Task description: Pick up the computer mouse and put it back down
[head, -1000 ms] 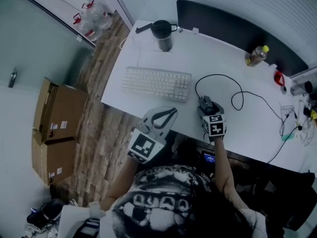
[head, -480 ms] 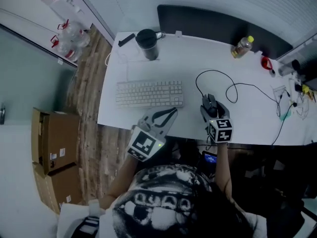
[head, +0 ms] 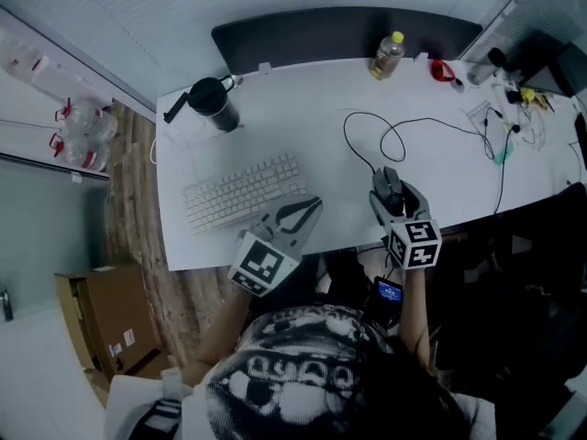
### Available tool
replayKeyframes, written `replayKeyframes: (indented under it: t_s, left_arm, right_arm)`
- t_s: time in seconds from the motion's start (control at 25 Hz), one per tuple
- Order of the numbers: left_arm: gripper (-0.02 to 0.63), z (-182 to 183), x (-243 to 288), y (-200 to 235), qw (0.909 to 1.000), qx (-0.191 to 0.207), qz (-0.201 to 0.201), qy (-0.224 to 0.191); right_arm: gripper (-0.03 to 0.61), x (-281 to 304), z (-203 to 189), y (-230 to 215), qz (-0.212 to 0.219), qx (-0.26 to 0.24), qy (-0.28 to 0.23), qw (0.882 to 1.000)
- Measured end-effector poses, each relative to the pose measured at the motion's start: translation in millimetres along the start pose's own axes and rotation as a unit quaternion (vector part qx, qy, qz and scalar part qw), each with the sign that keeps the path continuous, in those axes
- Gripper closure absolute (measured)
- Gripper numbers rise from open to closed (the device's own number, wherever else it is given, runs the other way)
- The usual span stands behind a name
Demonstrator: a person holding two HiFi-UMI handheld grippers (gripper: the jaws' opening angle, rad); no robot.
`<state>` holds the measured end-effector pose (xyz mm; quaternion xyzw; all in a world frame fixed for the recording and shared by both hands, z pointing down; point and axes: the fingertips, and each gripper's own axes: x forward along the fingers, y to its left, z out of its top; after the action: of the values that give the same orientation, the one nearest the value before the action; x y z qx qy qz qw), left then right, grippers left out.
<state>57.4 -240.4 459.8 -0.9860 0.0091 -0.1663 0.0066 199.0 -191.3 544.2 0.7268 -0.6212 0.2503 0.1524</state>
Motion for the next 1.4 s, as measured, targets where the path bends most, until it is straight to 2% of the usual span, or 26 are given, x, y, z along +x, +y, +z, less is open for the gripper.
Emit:
replayKeyframes:
  t_s: [0.32,0.6,0.8,1.12,1.4]
  left_arm:
    - [0.607,15,46,-30,0.9986,0.013,-0.051,-0.004]
    - [0.607,31,90,-57,0.9983,0.015,-0.056,-0.004]
    - [0.607,40,120,-75,0.9989,0.011,-0.046,-0.001]
    - [0.607,49,152,-88,0.9999,0.009,-0.006,0.01]
    - [0.607,43,156,-90,0.9991,-0.003,0.032,0.029]
  right_arm:
    - [0.278,-35,-24,-52,-0.048,0.028,0.006,0.998]
    - [0.278,-55,-54,-127,-0.082,0.04,0.029,0.995]
    - [0.278,-57,-82,-189,-0.096,0.049,0.054,0.993]
    - [0.278,-46,-132,-270,-0.111,0.069,0.093,0.987]
    - [0.278,-36,-163,-308,-0.12,0.099,0.115,0.981]
